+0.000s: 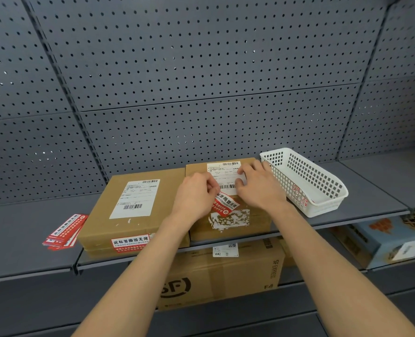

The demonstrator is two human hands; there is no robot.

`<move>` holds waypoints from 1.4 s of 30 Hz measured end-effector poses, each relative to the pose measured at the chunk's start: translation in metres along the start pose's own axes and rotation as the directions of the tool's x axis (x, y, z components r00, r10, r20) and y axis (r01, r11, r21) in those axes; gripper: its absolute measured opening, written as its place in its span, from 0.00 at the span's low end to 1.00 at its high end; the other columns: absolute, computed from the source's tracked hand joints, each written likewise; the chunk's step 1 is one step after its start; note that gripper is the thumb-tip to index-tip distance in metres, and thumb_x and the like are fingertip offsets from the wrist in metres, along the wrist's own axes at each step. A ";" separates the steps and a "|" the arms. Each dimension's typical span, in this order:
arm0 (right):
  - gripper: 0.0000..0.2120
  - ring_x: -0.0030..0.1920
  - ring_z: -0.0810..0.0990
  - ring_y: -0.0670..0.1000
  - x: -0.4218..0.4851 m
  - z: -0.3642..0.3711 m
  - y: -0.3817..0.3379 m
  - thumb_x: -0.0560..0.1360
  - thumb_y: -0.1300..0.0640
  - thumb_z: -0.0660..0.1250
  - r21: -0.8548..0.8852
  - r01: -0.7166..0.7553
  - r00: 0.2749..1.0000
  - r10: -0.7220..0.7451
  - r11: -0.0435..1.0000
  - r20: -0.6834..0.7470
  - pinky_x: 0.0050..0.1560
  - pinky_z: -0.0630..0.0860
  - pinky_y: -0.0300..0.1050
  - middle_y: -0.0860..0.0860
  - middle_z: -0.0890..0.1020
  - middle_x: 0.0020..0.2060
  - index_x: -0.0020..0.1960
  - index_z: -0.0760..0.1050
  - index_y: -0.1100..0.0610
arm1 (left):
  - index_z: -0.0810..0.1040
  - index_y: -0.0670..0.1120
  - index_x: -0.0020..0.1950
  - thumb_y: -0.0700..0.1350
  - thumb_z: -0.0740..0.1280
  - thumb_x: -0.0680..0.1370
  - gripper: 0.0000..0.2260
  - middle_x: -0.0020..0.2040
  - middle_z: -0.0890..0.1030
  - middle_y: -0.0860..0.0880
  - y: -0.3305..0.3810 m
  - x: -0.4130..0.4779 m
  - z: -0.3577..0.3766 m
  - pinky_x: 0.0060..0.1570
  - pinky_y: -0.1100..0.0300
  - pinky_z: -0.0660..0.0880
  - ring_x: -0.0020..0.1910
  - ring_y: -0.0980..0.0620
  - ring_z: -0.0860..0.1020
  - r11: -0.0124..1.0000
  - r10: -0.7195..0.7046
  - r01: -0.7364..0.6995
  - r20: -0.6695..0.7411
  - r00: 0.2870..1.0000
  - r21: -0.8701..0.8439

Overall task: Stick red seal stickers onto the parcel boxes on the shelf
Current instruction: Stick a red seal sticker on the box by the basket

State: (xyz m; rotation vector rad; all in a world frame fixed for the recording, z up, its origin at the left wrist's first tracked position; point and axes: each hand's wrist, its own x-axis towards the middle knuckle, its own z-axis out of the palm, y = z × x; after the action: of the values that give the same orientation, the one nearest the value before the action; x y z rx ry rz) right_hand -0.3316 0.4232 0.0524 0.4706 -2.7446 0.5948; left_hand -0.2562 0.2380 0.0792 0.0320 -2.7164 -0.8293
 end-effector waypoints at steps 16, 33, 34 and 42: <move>0.19 0.73 0.66 0.54 0.008 0.002 -0.001 0.84 0.45 0.62 0.023 -0.004 1.000 0.003 1.000 0.014 0.74 0.69 0.53 0.50 0.72 0.69 0.71 0.73 0.52 | 0.82 0.53 0.55 0.48 0.74 0.83 0.03 0.45 0.82 0.59 -0.013 -0.040 0.000 0.45 0.71 0.72 0.47 0.62 0.79 0.949 0.114 -0.154 -0.156 0.981 -0.274; 0.18 0.72 0.66 0.53 0.009 0.003 0.000 0.83 0.46 0.63 0.033 -0.007 1.000 0.006 0.999 0.023 0.73 0.71 0.53 0.50 0.72 0.69 0.70 0.73 0.52 | 0.85 0.54 0.52 0.51 0.72 0.82 0.02 0.47 0.79 0.60 -0.025 -0.055 0.016 0.56 0.49 0.77 0.51 0.56 0.76 0.953 0.244 -0.286 -0.301 0.922 -0.103; 0.18 0.72 0.66 0.53 0.009 0.002 0.000 0.83 0.46 0.63 0.034 -0.006 1.000 0.005 0.999 0.022 0.74 0.71 0.53 0.50 0.72 0.69 0.70 0.73 0.52 | 0.85 0.54 0.52 0.51 0.72 0.82 0.03 0.47 0.79 0.60 -0.026 -0.056 0.016 0.56 0.49 0.77 0.51 0.56 0.76 0.950 0.236 -0.284 -0.299 0.924 -0.128; 0.18 0.72 0.65 0.53 0.010 0.003 0.001 0.83 0.46 0.62 0.037 -0.009 1.000 0.009 0.999 0.022 0.73 0.71 0.53 0.50 0.72 0.69 0.71 0.73 0.51 | 0.88 0.57 0.53 0.52 0.75 0.80 0.04 0.47 0.82 0.60 -0.033 -0.077 0.020 0.60 0.64 0.70 0.51 0.55 0.79 0.927 0.241 -0.317 -0.331 0.912 -0.199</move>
State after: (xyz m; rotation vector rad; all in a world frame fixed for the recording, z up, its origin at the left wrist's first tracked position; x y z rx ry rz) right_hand -0.3415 0.4202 0.0526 0.4764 -2.7623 0.6470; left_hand -0.1907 0.2295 0.0234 -0.2609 -2.2456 -0.9799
